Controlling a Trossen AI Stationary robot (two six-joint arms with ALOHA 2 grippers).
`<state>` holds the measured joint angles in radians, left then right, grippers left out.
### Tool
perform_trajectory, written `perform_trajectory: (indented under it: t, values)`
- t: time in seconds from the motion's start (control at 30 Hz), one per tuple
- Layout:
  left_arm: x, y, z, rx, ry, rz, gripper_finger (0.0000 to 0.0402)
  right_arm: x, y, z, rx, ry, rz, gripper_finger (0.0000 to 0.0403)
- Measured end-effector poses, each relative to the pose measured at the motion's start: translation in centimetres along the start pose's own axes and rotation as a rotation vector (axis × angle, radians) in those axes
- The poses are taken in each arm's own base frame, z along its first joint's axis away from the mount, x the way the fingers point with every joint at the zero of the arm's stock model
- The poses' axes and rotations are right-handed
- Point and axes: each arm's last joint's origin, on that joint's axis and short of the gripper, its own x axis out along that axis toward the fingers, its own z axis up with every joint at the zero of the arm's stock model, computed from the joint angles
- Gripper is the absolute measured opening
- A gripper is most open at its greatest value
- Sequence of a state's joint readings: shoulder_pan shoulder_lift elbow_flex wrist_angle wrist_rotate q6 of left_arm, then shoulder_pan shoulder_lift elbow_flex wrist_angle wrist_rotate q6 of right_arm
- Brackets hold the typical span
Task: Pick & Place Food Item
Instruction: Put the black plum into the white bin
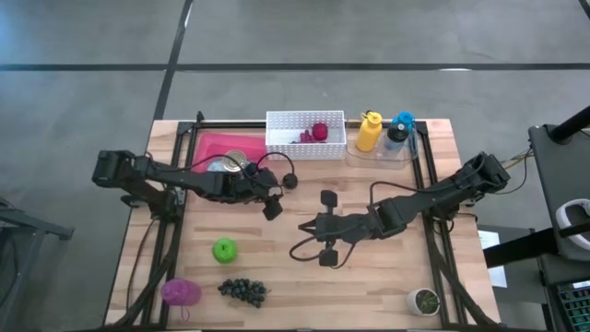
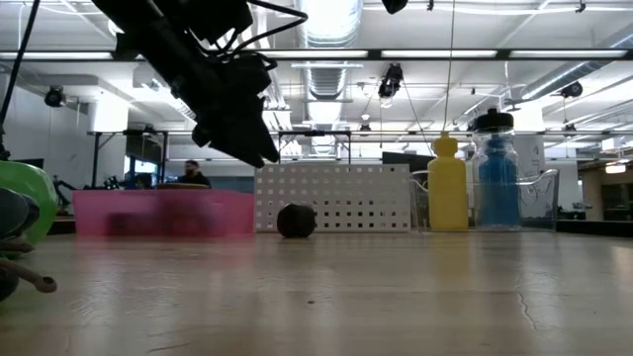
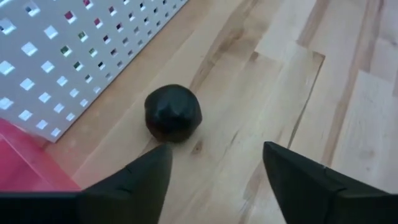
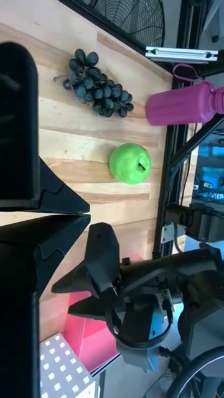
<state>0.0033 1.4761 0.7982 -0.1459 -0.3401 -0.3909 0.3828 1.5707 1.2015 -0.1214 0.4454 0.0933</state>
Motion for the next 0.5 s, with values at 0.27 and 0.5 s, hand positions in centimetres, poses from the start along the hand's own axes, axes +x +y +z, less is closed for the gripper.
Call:
perform_trajectory:
  t: [0.27,0.5]
  values:
    - [0.01,0.03,0.01,-0.002,-0.001,0.002,0.0318,0.00,0.01,0.00,-0.108,0.000,0.001,0.0008]
    - [-0.01,0.36,0.32,0.019,-0.069,0.134,0.0348,0.00,0.00,-0.02,-0.128,0.001,0.001,0.0008]
